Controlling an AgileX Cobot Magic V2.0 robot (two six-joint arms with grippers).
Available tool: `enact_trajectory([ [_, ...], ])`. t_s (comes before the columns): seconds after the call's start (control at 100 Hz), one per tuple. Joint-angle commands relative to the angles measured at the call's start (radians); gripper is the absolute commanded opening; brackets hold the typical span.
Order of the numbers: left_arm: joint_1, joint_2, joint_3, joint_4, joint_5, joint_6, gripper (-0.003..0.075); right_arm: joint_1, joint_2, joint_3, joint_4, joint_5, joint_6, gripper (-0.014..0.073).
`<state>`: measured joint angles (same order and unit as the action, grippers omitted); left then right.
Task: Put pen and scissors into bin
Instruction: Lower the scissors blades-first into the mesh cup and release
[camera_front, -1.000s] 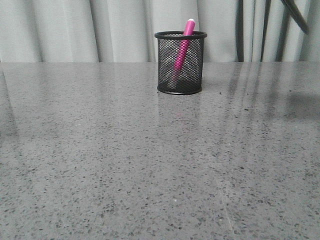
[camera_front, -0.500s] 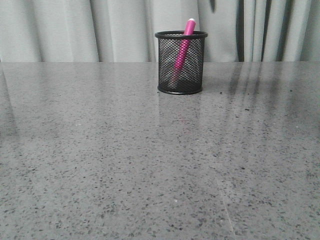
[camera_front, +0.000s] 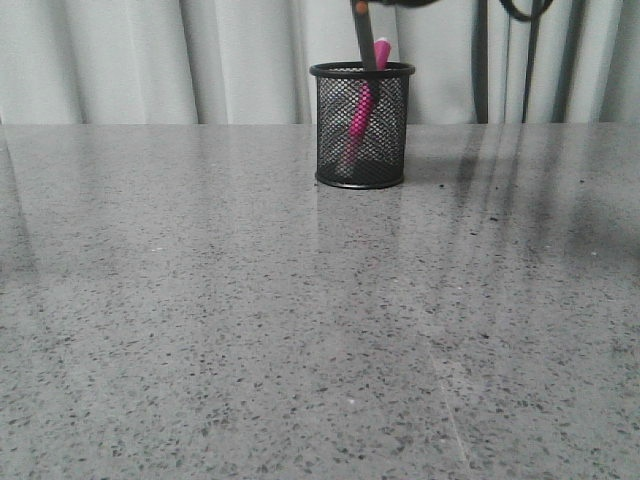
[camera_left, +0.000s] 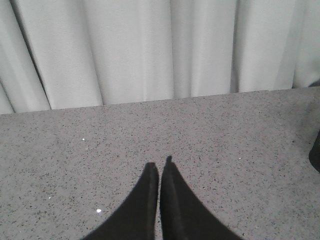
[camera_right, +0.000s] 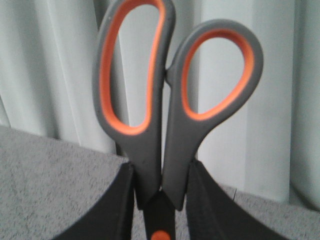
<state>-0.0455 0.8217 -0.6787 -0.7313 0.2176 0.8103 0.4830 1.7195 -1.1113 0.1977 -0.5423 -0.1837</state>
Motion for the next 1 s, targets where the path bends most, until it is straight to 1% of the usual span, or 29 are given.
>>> enact_trajectory([
  [0.0,-0.008,-0.009,-0.027,-0.020,-0.046,-0.005,-0.0019,0.006,-0.048,0.004,-0.008,-0.113,0.008,-0.0076],
  [0.09,-0.008,-0.009,-0.027,-0.020,-0.046,-0.005,-0.0019,0.007,-0.048,0.042,-0.008,-0.120,0.008,-0.0076],
  [0.25,-0.008,-0.009,-0.027,-0.020,-0.046,-0.005,-0.0019,0.007,-0.048,0.101,-0.008,-0.187,0.024,-0.0076],
  [0.55,-0.008,-0.009,-0.027,-0.020,-0.046,-0.005,-0.0019,0.007,-0.048,0.114,-0.008,-0.175,0.024,-0.0076],
  [0.62,-0.008,-0.009,-0.027,-0.020,-0.046,-0.005,-0.0019,0.007,-0.048,0.114,-0.008,-0.171,0.026,-0.0061],
  [0.76,-0.008,-0.009,-0.027,-0.020,-0.045,-0.005,-0.0019,0.007,-0.048,0.114,-0.008,-0.168,0.028,0.0028],
  [0.88,-0.008,-0.009,-0.027,-0.020,-0.045,-0.005,-0.0019,0.007,-0.048,0.114,-0.008,-0.166,0.028,0.0149],
  [0.99,-0.008,-0.009,-0.027,-0.020,-0.045,-0.005,-0.0019,0.007,-0.048,0.114,-0.010,-0.166,0.028,0.0226],
])
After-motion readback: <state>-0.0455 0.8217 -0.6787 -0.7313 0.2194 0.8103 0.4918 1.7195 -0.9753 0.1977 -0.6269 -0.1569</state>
